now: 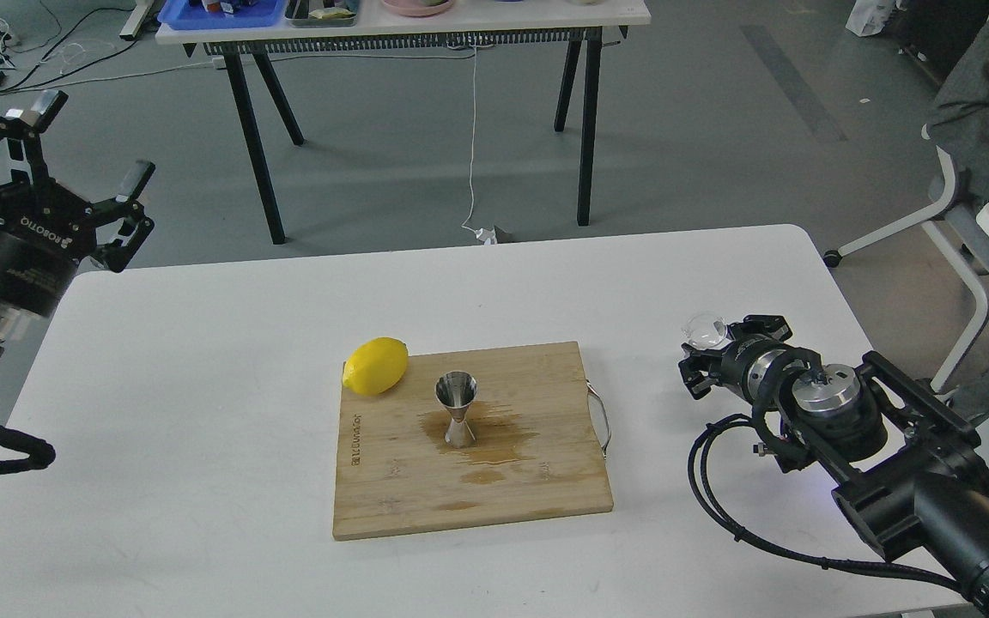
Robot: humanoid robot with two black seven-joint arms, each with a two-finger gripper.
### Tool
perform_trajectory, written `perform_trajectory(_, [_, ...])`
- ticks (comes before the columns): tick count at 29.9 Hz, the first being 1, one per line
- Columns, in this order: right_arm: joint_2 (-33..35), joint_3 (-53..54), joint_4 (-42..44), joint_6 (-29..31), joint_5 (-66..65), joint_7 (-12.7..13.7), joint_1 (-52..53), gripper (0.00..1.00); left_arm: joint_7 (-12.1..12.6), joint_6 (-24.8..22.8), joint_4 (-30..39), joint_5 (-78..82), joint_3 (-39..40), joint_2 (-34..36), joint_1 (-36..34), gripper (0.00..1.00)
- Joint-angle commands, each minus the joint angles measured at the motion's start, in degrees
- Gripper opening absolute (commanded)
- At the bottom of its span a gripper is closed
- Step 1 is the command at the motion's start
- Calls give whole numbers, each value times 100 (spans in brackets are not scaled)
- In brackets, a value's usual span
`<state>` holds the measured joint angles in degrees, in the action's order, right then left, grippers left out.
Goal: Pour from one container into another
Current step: 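Carry the right gripper over the board toward the jigger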
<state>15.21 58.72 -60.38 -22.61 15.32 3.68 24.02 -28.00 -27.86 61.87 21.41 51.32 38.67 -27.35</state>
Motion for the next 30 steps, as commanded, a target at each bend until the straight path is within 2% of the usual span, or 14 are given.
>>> perform_trajectory(1, [96,-141,-474,-32,-274,2,23,40,0,0,0,3,0,0,19,96])
perform_trajectory(11, [447,-871,-1045,-6,-327,-16,401,40,0,9,-79,3,-122,-9,36,96])
perform_trajectory(18, [930,-1248,-1564,64,-336,-16,620,40,0,17,-79,3,-263,0,45,96])
perform_trajectory(23, [1080,-1801,-1635,178,-345,-7,1191,40,0,44,-79,3,-281,0,45,96])
perform_trajectory(30, [1045,-3365,-1600,301,-732,37,2430,40,0,70,-79,3,-290,-35,45,96])
